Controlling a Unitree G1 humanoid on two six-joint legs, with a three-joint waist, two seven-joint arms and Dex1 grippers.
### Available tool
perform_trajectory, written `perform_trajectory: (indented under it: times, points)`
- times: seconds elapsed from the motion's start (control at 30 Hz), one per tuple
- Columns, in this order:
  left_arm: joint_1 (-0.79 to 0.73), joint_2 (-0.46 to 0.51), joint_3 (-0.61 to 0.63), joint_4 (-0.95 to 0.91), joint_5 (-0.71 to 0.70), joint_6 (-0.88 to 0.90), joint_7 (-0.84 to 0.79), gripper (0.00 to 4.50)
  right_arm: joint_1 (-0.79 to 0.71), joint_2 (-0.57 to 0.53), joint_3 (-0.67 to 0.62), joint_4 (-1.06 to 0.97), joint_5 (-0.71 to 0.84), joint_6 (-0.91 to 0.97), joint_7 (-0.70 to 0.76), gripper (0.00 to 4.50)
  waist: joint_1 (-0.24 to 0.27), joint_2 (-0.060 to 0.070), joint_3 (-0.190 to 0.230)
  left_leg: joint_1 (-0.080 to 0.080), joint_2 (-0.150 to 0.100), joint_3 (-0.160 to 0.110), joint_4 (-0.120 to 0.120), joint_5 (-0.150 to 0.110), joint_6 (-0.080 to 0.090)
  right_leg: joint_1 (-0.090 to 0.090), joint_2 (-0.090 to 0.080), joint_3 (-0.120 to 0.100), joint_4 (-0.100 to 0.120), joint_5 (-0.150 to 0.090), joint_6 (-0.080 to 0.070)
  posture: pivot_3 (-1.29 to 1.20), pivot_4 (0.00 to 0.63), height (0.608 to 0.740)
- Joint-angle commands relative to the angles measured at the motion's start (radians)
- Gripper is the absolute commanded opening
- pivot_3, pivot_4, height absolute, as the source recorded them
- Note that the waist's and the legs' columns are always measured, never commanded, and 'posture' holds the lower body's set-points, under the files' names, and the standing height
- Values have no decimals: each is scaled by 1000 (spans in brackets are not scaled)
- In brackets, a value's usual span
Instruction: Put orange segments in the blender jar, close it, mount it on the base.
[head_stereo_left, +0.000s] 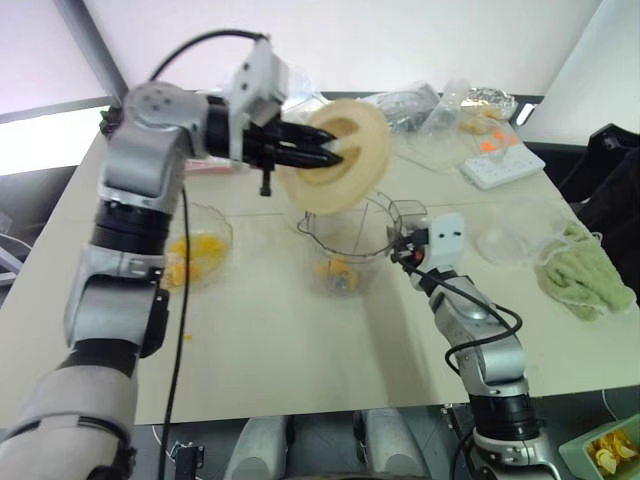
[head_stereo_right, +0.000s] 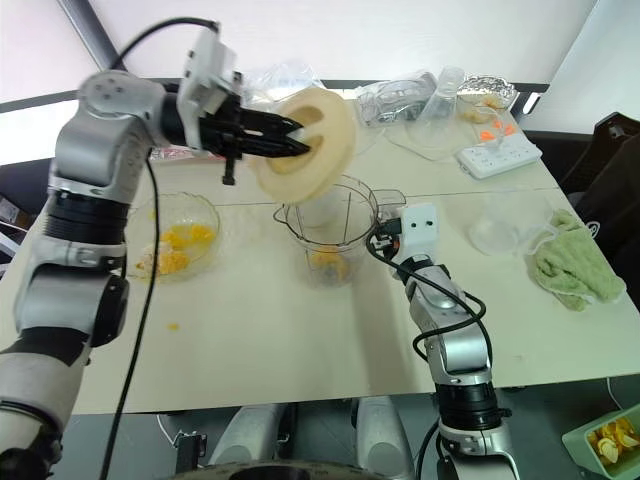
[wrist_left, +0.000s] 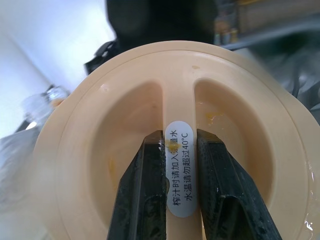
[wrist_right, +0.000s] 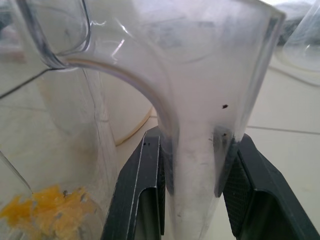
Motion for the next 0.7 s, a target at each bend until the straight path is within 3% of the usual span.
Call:
perform_trajectory:
  times: [0.03,0.7]
  points:
    - [2,-24,-12,-31,-16,-5,-9,262,0,17,8,-59,-8,-23,-2,905,-4,0,0,0,0,0,0,0,0,0,0,0,0,0,0,0,150,740]
    - [78,-51,-190,200,197,-238,-55,262,21,55,12,-75,-51,-32,-17,905,3,0,-2,4,0,0,0,0,0,5,1,0,0,0,0,0,150,740]
